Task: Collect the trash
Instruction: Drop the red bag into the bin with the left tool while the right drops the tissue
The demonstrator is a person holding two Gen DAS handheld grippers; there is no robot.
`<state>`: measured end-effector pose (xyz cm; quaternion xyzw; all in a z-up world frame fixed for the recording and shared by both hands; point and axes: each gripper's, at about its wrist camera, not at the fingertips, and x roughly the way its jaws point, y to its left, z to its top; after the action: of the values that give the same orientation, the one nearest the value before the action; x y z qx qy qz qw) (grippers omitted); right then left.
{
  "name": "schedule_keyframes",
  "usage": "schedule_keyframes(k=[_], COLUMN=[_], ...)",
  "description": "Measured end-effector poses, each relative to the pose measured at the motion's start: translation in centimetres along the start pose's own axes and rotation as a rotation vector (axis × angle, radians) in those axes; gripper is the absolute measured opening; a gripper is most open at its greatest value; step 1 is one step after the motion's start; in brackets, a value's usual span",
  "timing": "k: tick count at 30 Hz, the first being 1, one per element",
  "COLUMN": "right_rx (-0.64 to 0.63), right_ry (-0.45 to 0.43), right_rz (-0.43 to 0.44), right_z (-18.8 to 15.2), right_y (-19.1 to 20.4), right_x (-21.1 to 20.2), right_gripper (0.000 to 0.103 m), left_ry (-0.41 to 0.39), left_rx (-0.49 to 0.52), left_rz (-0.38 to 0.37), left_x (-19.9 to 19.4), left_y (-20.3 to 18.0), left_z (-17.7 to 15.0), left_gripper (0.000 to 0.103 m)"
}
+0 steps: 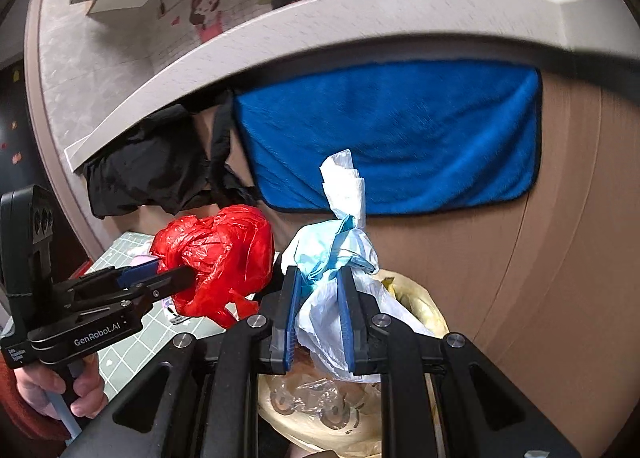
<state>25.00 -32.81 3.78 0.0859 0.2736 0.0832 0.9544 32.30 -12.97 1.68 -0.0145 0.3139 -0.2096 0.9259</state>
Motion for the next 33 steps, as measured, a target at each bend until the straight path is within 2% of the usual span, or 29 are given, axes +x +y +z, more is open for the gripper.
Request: schedule_keyframes(k=[6, 11, 13, 14, 16, 20, 23, 28, 33], right_rx=[0.067, 0.118, 0.147, 0.171, 0.220, 0.236, 0.220, 0.148, 0.105], right_ry=[0.028, 0.057, 0.097, 0.149, 0.230, 0.281, 0.276, 0.199, 0.106], right_rz=[0.025, 0.053, 0.074, 0.087, 0.080, 0.045, 0.012, -0.004, -0.024], right_z=[-0.6, -1.4, -1.9, -2.4, -3.6, -5.6, -5.8, -4.8, -3.3], right_y=[-2.0, -3.6, -4.3, -4.8, -5.8, -6.4, -6.2, -4.9, -3.4], right_x=[2.1, 4.5, 6.2, 7.6, 9.8, 11.7, 11.7, 9.2, 5.6], right_gripper=[0.018, 0.021, 0.023, 0.028, 0.029, 0.030, 0.030, 0.030, 0.030], left_ry=[0.066, 0.142, 0.165, 0.196, 0.235, 0.275, 0.240, 0.154, 0.069], left_rx=[-0.015, -0.053, -0.070, -0.070, -0.063, -0.041, -0.074, -0.099, -0.150], left_rz=[-0.041, -0.147, -0.163, -0.158, -0.139, -0.131, -0.153, -0.173, -0.109], left_x=[3.3, 7.5, 9.0, 10.0, 11.0, 11.1, 9.9, 6.6, 2.2], left_y=[0.0, 0.3, 0.7, 0.9, 1.2, 1.7, 2.5, 3.7, 6.7], left_z=[-0.1, -0.8, -1.1, -1.5, -2.1, -2.6, -2.2, -1.2, -1.1], left_gripper=[0.037, 0.042, 0.048, 0.051, 0.052, 0.053, 0.053, 0.053, 0.053])
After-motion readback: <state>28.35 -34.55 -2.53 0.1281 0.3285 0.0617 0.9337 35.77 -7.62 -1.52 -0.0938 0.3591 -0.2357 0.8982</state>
